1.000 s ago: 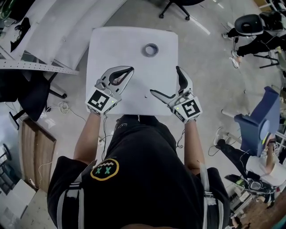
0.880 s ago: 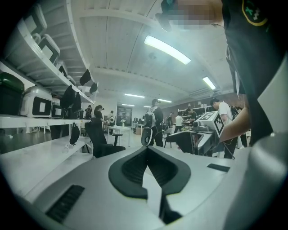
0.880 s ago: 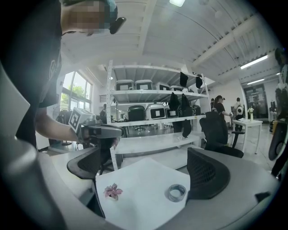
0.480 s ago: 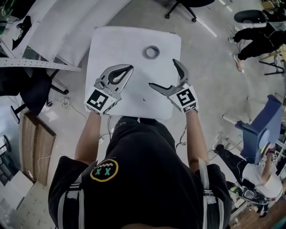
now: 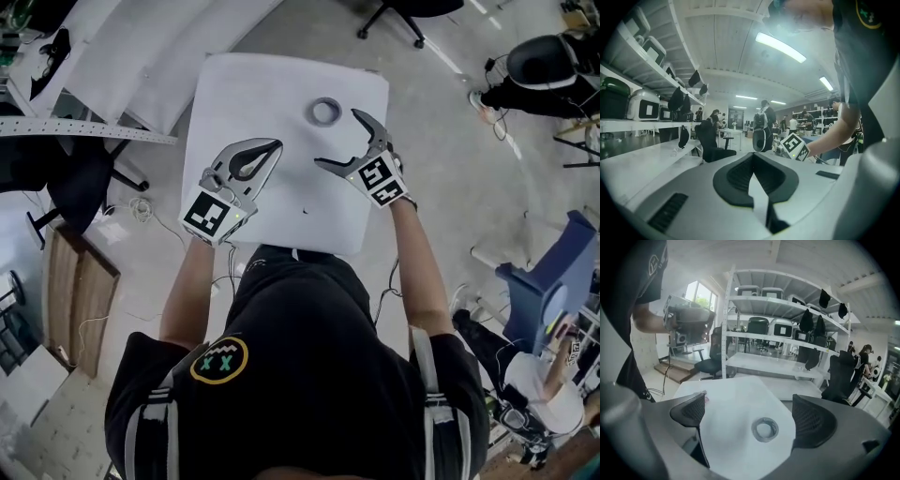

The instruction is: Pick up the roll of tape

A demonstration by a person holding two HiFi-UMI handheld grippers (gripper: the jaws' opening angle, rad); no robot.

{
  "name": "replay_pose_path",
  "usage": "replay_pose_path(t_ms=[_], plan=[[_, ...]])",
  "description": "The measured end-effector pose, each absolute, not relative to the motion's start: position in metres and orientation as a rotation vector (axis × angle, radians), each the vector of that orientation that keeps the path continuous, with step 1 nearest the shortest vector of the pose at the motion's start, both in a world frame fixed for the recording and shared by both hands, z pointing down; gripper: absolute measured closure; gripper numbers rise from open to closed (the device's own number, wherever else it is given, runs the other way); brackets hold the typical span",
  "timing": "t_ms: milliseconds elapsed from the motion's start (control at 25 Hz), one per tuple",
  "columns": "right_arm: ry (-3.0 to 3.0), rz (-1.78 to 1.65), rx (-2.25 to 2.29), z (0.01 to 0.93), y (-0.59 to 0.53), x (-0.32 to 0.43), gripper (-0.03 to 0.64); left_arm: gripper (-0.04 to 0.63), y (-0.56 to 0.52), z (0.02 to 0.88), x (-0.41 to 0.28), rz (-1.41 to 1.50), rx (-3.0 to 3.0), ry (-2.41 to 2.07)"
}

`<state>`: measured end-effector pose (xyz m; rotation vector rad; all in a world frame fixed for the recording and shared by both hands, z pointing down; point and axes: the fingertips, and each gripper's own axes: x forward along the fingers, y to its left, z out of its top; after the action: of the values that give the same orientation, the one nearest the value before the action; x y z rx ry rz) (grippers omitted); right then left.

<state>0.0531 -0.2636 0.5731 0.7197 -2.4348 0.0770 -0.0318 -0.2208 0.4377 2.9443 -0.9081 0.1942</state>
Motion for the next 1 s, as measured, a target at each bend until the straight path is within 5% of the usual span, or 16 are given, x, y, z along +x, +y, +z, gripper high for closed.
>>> replay_pose_path(t_ms=[1000], plan=[[-1.98, 0.135, 0.17, 0.791, -0.299, 0.037, 0.044, 0.58, -0.218, 0.463, -0.057, 0.29, 2.841, -1.031]])
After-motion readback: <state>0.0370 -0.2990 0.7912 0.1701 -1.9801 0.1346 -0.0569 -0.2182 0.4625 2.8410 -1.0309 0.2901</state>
